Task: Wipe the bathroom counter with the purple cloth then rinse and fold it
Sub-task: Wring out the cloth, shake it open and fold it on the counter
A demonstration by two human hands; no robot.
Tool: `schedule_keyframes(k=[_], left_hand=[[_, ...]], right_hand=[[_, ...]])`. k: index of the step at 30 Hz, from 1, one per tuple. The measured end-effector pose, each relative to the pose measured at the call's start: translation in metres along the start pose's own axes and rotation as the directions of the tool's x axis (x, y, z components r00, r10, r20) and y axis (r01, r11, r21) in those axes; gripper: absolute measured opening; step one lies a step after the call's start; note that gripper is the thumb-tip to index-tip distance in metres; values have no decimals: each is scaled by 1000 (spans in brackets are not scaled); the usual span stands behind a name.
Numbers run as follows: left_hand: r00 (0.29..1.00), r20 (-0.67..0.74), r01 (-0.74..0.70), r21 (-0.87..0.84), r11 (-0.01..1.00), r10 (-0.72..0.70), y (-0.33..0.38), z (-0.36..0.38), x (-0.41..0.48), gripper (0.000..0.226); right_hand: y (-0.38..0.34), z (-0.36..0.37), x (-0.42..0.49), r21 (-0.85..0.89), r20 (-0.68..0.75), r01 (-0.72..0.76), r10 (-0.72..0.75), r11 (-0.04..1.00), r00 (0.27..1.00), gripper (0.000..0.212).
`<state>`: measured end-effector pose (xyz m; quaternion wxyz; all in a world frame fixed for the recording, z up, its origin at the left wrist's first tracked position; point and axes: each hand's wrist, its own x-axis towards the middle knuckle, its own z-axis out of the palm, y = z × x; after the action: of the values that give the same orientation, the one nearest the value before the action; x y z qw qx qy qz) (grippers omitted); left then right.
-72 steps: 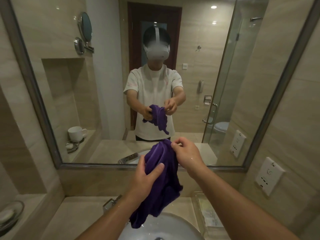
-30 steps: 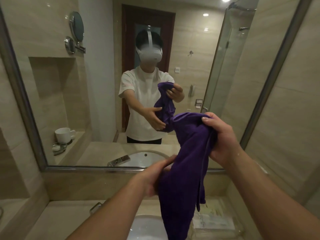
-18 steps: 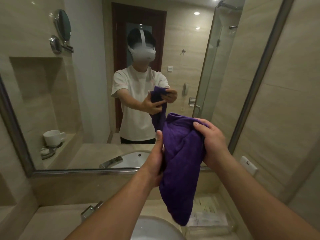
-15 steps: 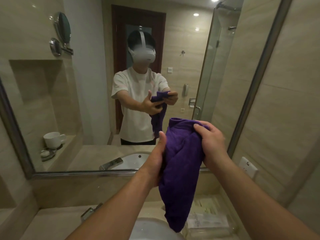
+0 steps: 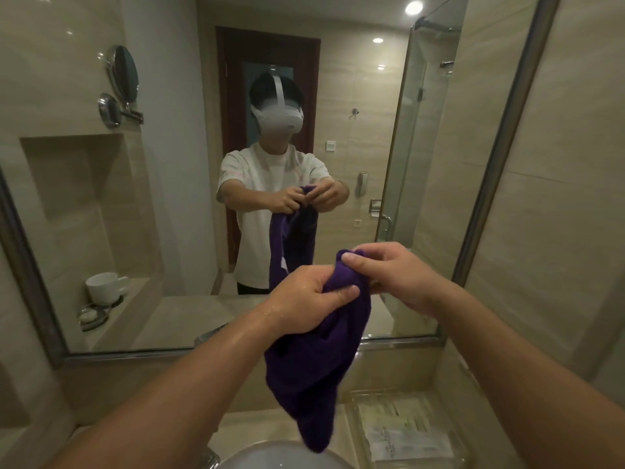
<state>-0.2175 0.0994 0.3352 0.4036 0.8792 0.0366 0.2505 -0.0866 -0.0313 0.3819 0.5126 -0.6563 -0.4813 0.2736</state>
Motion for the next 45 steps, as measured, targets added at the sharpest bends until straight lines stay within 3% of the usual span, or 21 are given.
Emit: schedule_keyframes(k=[3, 6, 8, 11, 14, 16, 20, 22, 24, 26, 28, 30, 32, 34, 37, 41, 45], left_hand=[[996, -75, 45, -109, 993, -53, 0, -14, -3, 38], [962, -146, 189, -258, 948, -231, -8, -34, -12, 59], [898, -222, 255, -438, 862, -379, -16, -46, -18, 67], [800, -228, 240, -726, 645, -555, -28, -63, -28, 41], [812, -98, 279, -802, 529, -576, -35, -86, -47, 30], [823, -90, 306, -760, 573, -560, -39, -99, -59, 32], [786, -266, 290, -640, 712, -559, -45, -114, -67, 27], [742, -379, 368, -460, 808, -553, -48, -110, -65, 24], [697, -541, 472, -147, 869, -470, -48, -93, -64, 27], [705, -657, 363, 10, 932, -267, -37, -64, -67, 16], [813, -554, 138, -113, 984, -177, -17, -29, -69, 22], [937, -305, 82, -282, 956, -170, 1, 3, -67, 46], [963, -217, 80, -330, 941, -158, 7, 25, -66, 72], [949, -253, 95, -334, 938, -186, 2, 34, -66, 86], [947, -188, 186, -340, 922, -260, -9, 28, -63, 74], [934, 14, 327, -430, 842, -356, -27, -9, -58, 50], [927, 17, 364, -286, 886, -375, -36, -55, -54, 21]], right_hand=[[-10, 5, 6, 141, -118, 184, -168, 973, 979, 8], [-22, 4, 6, 241, -177, 283, -244, 928, 953, 6], [-28, 4, 5, 230, -194, 318, -277, 920, 941, 5], [-36, 3, 5, 205, -220, 326, -281, 923, 934, 4], [-41, 0, 7, 178, -267, 323, -270, 930, 925, 3], [-42, -5, 8, 197, -283, 325, -264, 925, 922, 4], [-47, -5, 4, 224, -211, 323, -277, 920, 937, 6], [-54, -1, 3, 219, -232, 337, -286, 916, 930, 7], [-63, 5, 6, 194, -282, 375, -314, 906, 906, 4], [-72, 11, 11, 47, -306, 408, -375, 912, 875, 5], [-79, 17, 17, -108, -285, 406, -419, 908, 862, 9], [-83, 19, 22, -204, -300, 386, -433, 899, 850, 10], [-84, 16, 25, -271, -359, 365, -445, 891, 821, 10], [-84, 9, 24, -312, -403, 330, -439, 891, 803, 9], [-81, -1, 16, -347, -409, 288, -421, 892, 810, 7], [-77, -20, 6, -295, -439, 258, -370, 920, 818, 7], [-75, -45, -4, -216, -430, 230, -304, 949, 850, 6]])
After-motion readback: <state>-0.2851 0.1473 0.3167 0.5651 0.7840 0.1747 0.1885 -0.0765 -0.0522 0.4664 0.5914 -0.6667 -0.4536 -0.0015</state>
